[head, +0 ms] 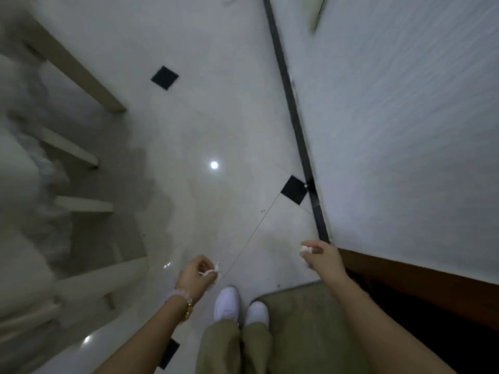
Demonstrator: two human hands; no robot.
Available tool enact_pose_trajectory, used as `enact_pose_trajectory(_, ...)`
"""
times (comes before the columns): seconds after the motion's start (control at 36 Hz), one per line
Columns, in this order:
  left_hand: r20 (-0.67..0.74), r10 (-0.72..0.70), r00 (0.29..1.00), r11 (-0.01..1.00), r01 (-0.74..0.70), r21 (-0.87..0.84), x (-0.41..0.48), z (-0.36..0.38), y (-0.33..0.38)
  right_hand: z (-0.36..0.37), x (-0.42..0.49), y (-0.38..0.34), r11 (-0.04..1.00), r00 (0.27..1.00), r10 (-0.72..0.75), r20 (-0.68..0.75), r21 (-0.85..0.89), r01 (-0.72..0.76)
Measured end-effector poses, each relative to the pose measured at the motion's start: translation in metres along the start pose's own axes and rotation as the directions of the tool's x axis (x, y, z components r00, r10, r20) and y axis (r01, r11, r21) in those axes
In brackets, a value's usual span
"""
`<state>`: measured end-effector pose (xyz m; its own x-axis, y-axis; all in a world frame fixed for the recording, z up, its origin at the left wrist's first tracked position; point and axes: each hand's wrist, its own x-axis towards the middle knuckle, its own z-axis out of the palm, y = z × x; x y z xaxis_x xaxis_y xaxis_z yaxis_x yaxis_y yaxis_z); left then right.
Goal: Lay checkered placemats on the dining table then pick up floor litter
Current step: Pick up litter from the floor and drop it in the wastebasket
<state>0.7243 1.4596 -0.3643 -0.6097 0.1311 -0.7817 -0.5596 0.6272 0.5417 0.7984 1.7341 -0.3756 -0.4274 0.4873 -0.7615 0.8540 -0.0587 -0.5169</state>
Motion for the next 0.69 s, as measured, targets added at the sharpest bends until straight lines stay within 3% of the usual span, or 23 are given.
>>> enact_pose_trajectory(0.17,0.023,0.155,0.988,0.986,-0.153,-0.065,-0.114,-0.050,0.088,-0.051,-0.132,-0.067,0.995,0.998,-0.049,0.028,0.083,0.047)
enact_pose_trajectory(0.31,-0.034,0.213,0.977,0.967,-0.215,-0.137,-0.198,-0.071,0.118,-0.080,-0.219,-0.074,0.992,0.998,-0.048,0.041,0.122,0.043)
enact_pose_trajectory(0.5,0.030,0.137,0.990,0.980,-0.130,-0.153,-0.287,-0.067,0.080,-0.099,-0.308,-0.008,0.996,0.999,0.037,0.023,0.074,-0.039)
enact_pose_trajectory(0.69,-0.066,-0.092,0.994,0.943,0.065,-0.326,-0.311,-0.064,0.023,-0.112,-0.348,0.057,0.980,0.986,0.164,0.023,0.109,-0.165)
